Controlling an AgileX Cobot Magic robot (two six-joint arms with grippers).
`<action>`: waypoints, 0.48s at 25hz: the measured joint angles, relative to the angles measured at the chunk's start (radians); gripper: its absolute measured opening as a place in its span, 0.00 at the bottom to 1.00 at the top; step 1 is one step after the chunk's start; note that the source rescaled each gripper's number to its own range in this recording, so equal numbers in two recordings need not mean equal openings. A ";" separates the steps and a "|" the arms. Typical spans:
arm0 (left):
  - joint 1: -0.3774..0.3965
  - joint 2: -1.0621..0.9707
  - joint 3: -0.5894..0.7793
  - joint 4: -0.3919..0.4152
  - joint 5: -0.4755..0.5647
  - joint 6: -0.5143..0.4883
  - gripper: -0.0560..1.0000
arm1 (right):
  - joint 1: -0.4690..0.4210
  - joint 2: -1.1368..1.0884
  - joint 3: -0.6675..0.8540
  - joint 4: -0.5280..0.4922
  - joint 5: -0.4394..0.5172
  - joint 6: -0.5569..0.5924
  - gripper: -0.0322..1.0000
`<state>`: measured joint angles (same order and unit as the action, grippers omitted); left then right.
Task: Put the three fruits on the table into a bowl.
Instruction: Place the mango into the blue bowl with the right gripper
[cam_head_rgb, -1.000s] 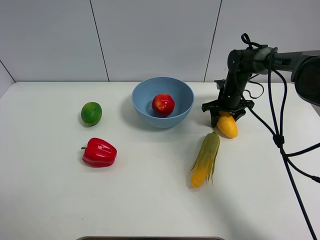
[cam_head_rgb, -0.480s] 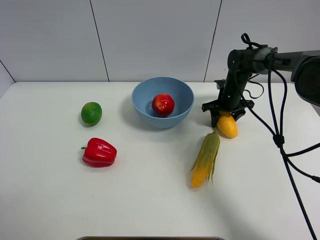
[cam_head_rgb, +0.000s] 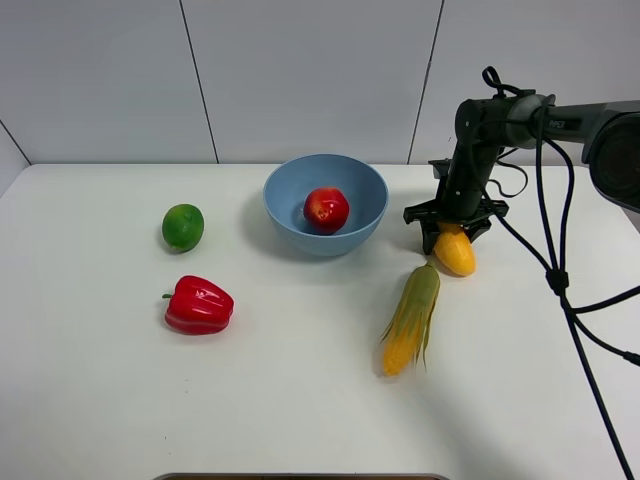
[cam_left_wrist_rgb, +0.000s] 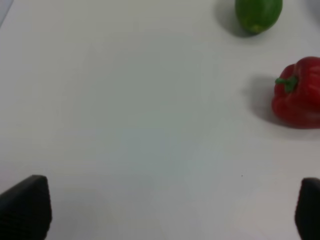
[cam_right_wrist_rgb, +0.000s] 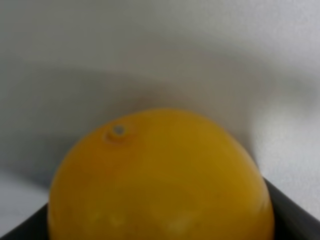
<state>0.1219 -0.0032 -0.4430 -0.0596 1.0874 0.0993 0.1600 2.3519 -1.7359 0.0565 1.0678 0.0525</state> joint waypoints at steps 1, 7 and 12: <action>0.000 0.000 0.000 0.000 0.000 0.000 1.00 | 0.000 0.000 0.000 0.000 0.000 0.000 0.03; 0.000 0.000 0.000 0.000 0.000 0.000 1.00 | 0.000 0.000 0.000 0.000 0.001 0.000 0.03; 0.000 0.000 0.000 0.000 0.000 0.000 1.00 | 0.000 -0.029 0.000 0.001 0.001 0.000 0.03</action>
<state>0.1219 -0.0032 -0.4430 -0.0596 1.0874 0.0993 0.1600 2.3230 -1.7359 0.0575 1.0687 0.0525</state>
